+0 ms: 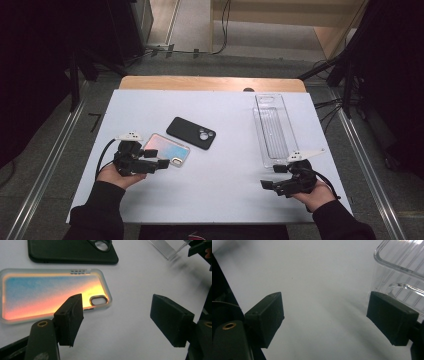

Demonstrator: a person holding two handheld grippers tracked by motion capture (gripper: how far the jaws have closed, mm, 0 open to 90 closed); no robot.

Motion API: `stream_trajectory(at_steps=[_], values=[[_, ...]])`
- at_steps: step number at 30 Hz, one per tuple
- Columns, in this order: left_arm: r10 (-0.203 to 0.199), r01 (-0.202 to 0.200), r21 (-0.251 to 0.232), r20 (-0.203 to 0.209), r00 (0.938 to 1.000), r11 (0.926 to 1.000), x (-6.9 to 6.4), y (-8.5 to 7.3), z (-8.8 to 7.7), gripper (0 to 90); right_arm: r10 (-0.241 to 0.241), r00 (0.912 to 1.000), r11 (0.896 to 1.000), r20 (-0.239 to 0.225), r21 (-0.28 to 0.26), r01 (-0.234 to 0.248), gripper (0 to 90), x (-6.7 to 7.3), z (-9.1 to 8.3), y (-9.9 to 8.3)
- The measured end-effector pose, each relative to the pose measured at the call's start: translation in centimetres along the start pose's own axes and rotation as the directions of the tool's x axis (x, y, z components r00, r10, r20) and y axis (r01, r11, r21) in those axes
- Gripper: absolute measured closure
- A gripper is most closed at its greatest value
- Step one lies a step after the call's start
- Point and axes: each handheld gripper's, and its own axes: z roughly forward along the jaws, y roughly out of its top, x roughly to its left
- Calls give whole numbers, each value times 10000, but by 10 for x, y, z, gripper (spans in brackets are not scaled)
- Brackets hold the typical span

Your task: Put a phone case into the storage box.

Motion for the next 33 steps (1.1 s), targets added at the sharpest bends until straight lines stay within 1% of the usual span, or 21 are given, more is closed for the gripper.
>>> stream_trajectory(at_steps=[1, 2, 3, 6, 8, 9, 10, 12, 13, 16, 21, 22, 23, 25, 27, 28, 29, 30, 31, 32, 33], values=[[-82, 82, 13, 31, 10000, 10000, 1, 3, 0, 268, -13, 10000, 10000, 1, 3, 13, 124, 0, 0, 0], [-285, 286, -28, 149, 9995, 9996, 4, 9, 0, 268, 8, 10000, 10000, -6, 10, -8, 124, 1, 0, 0], [-285, 287, -78, 242, 9993, 9996, 4, 12, 0, 267, -5, 10000, 10000, -3, -8, 5, 124, 1, 0, 0], [-193, 195, -133, 192, 9996, 9997, 6, 17, 1, 267, 12, 10000, 10000, 23, 29, -12, 124, 1, 0, 0], [-145, 146, -146, 72, 9999, 9998, 12, 21, 2, 268, -10, 10000, 10000, 0, 19, 10, 124, 0, 0, 0], [-227, 227, -189, 18, 9997, 9996, 15, 22, 3, 268, -9, 10000, 10000, 3, 19, 9, 124, 0, 0, 0], [-227, 227, -189, 18, 9997, 9996, 15, 22, 3, 268, -11, 10000, 10000, -2, 21, 11, 124, 0, 0, 0], [-309, 308, -182, -39, 9995, 9994, 20, 24, 4, 268, -7, 10000, 10000, -11, 13, 7, 124, 1, 0, 0], [-335, 333, -137, -128, 9994, 9994, 25, 26, 5, 269, -19, 10000, 10000, -24, 19, 19, 124, 1, 0, 0], [-401, 397, -200, -193, 9990, 9990, 32, 30, 7, 274, -31, 10000, 10000, -9, 30, 31, 124, 1, 1, 0], [-199, 192, -112, -656, 9976, 9998, 44, 37, 11, 274, -76, 9999, 9999, 81, 123, 75, 124, 1, 2, 0], [-199, 192, -112, -656, 9976, 9998, 44, 37, 11, 276, -87, 9999, 9999, 89, 118, 86, 124, 1, 2, 0], [-212, 212, -6, -750, 9970, 9998, 49, 39, 12, 288, -103, 9999, 9999, 94, 112, 102, 124, 1, 2, 0], [-268, 283, 126, -1054, 9941, 9995, 53, 41, 15, 295, -92, 9999, 9999, 88, 110, 91, 124, 1, 1, 0], [-349, 364, 135, -995, 9944, 9992, 55, 41, 17, 301, -51, 9999, 9999, 99, 149, 50, 124, 1, 2, 0], [-277, 304, 226, -1091, 9936, 9993, 56, 41, 20, 330, -84, 9999, 9999, 92, 152, 83, 124, 1, 2, 0], [-122, 157, 298, -1148, 9933, 9994, 56, 40, 20, 366, -69, 9999, 9999, 86, 155, 68, 124, 1, 2, 0], [123, -77, 364, -1269, 9918, 9993, 56, 38, 20, 410, -51, 9999, 9999, 97, 148, 50, 124, 1, 2, 0], [206, -150, 419, -1381, 9902, 9990, 57, 36, 19, 460, -68, 9999, 9999, 103, 143, 66, 124, 1, 2, 0], [118, -63, 378, -1466, 9891, 9993, 58, 35, 19, 536, -80, 9999, 9999, 90, 119, 79, 124, 1, 1, 0], [-82, 139, 372, -1480, 9890, 9992, 60, 33, 18, 613, -90, 9999, 9999, 102, 125, 89, 124, 1, 1, 0]])
